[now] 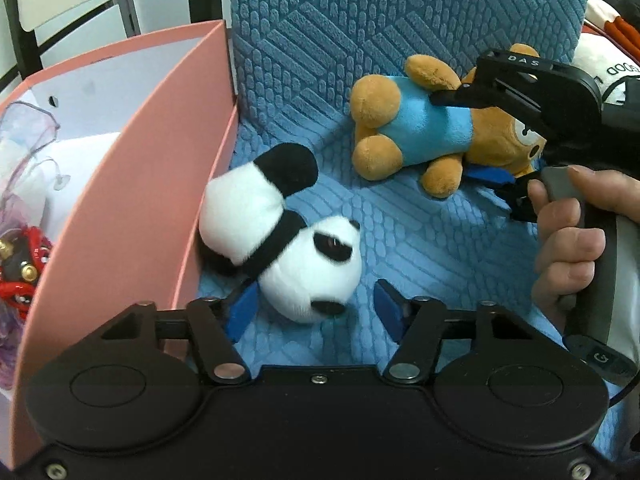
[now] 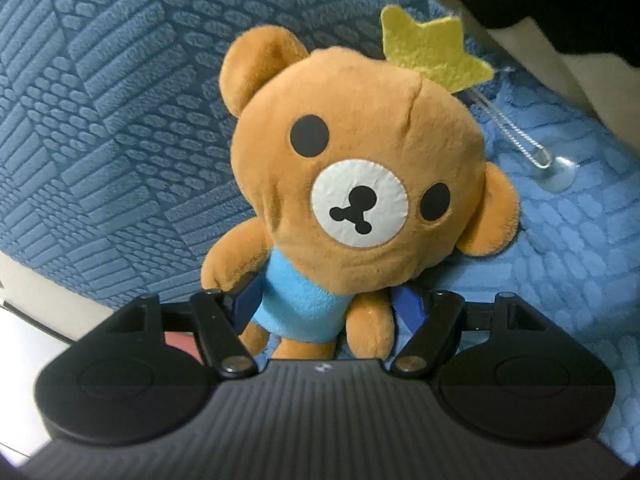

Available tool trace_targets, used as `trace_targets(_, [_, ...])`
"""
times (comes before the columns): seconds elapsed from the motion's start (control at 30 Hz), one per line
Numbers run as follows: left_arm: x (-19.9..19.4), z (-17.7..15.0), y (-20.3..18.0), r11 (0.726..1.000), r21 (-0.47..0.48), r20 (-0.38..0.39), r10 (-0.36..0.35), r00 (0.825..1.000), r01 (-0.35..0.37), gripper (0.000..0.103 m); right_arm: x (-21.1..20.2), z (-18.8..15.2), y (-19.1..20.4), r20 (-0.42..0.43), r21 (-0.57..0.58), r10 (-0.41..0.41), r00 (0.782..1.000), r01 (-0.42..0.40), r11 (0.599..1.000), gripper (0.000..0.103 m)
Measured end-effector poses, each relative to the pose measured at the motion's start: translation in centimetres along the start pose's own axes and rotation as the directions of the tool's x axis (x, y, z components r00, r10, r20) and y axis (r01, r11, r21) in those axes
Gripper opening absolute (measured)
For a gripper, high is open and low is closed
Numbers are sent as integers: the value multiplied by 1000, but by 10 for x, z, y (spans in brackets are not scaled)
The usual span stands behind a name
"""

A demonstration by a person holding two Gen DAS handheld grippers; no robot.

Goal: Organize objects
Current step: 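Move the right gripper onto the brown bear while the left gripper approaches the panda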

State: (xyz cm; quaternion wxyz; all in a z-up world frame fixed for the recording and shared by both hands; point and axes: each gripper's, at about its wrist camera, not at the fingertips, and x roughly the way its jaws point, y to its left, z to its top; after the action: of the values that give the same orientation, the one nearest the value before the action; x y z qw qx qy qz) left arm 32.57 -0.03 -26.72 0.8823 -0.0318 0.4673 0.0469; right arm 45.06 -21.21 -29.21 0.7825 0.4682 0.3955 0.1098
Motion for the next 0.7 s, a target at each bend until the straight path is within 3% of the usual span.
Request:
trace_targets(0.07, [1, 0, 1, 1000, -2, 6, -3, 1000, 3, 49, 3, 1, 0, -8, 13, 11, 1000, -11, 1000, 74])
trace_targets(0.2, [1, 1, 6, 1000, -8, 10, -22, 1000, 22, 28, 5, 0, -1, 7, 3, -13, 1000, 13, 1000, 72])
trace_targets(0.4, [-1, 0, 12, 999, 3, 12, -51, 999, 51, 12, 0, 3, -5, 8, 6, 2, 1000, -2, 1000, 55])
trace_targets(0.53, [-6, -2, 12, 997, 14, 13, -76, 997, 76, 10, -11, 4, 0, 14, -44, -13, 1000, 14, 999, 49])
trace_targets(0.7, [-14, -3, 15, 995, 7, 12, -97, 995, 97, 11, -36, 4, 7, 16, -111, -62, 998, 63, 992, 47])
